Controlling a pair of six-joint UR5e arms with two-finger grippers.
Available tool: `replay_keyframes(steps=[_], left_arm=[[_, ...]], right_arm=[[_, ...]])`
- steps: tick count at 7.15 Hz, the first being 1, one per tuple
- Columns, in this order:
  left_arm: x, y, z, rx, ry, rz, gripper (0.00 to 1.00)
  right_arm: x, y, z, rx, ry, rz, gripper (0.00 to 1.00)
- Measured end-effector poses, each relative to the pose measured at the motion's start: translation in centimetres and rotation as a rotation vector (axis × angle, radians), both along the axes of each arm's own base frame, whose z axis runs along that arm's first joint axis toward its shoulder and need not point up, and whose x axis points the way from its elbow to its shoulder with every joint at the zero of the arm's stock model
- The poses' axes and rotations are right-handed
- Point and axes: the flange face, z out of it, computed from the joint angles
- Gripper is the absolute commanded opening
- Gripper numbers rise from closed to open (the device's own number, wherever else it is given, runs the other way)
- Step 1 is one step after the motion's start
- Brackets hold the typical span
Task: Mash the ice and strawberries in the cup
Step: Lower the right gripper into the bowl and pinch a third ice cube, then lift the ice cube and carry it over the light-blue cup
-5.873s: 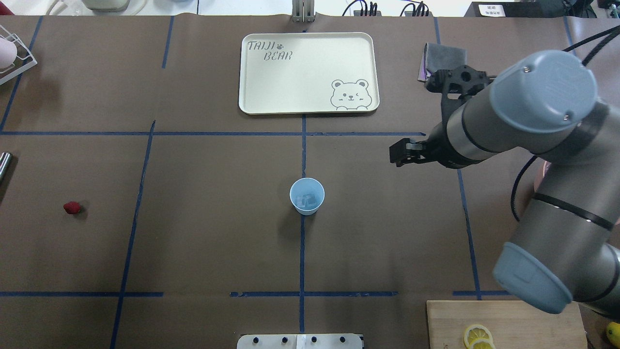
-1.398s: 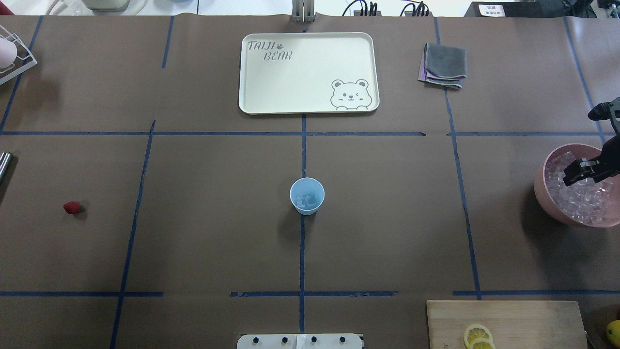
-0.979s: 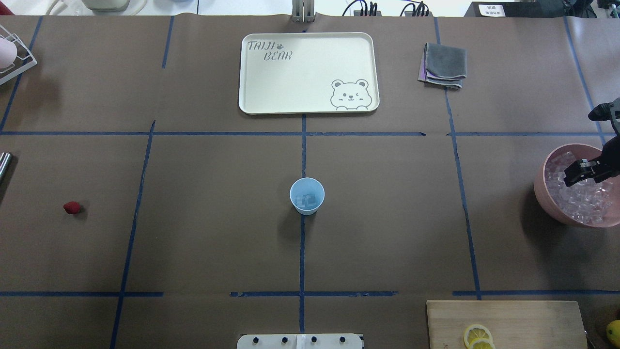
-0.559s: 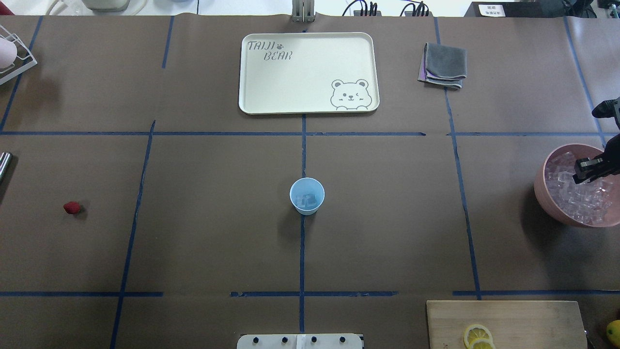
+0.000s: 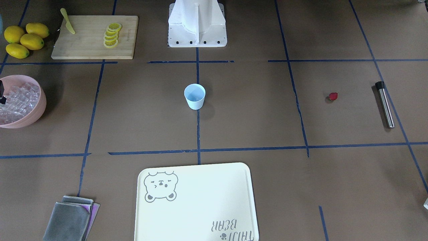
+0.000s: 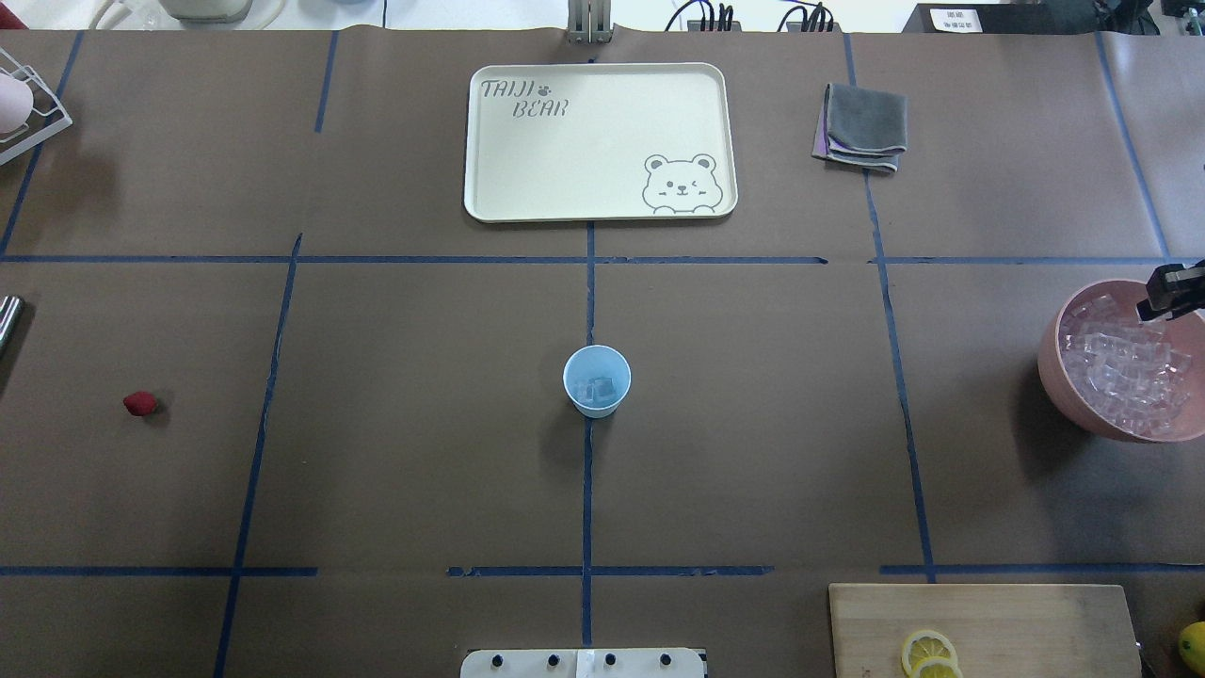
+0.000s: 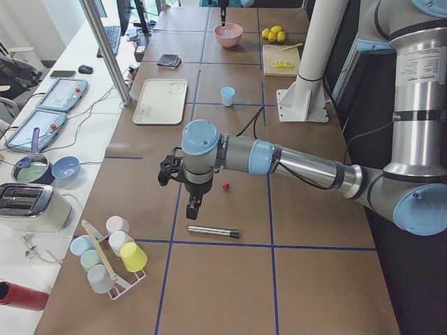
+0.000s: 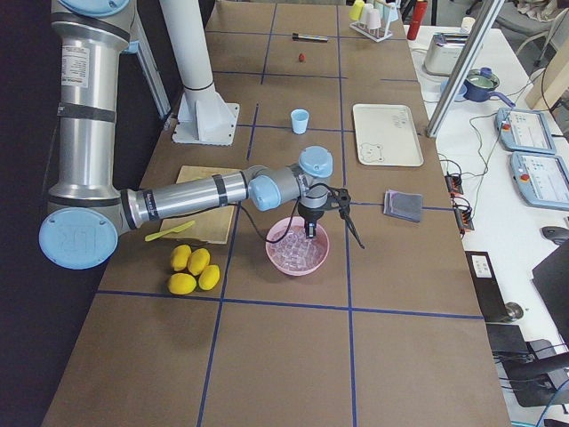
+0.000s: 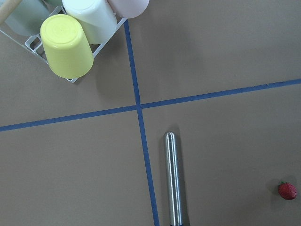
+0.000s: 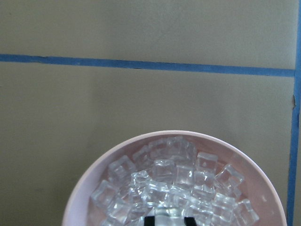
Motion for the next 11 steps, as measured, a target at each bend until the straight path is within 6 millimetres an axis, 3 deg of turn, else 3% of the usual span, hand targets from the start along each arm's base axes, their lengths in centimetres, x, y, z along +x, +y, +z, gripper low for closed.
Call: replay_keyframes(steps=[2, 3, 5, 7, 9, 11], left_arm=[[0.1, 0.2, 0.3, -0.008, 0.007, 0.001, 1.0], [0.1, 0.5, 0.7, -0.015, 0.01, 0.002, 1.0], [0.2, 0.7, 1.1, -0.023, 0.012, 0.003, 1.0], [0.2, 0.8, 1.3, -0.027, 0.013, 0.004, 1.0], [0.2, 0.8, 1.5, -0.031, 0.013, 0.004, 1.0], [0.2, 0.8, 1.6, -0.033, 0.013, 0.004, 1.0]], right_arm=[[-1.5, -1.9, -7.3, 0.015, -0.011, -0.006, 0.0], [-4.1, -2.9, -10.7, 0.025, -0.02, -0.019, 0.0], [-11.7, -3.3, -17.6, 0.032, -0.044, -0.02, 0.0], [-20.4, -1.5, -24.0, 0.019, -0.075, -0.011, 0.0], [-28.1, 0.6, -29.3, 0.011, -0.093, 0.004, 0.0], [-34.2, 2.1, -33.2, 0.004, -0.1, 0.015, 0.0]])
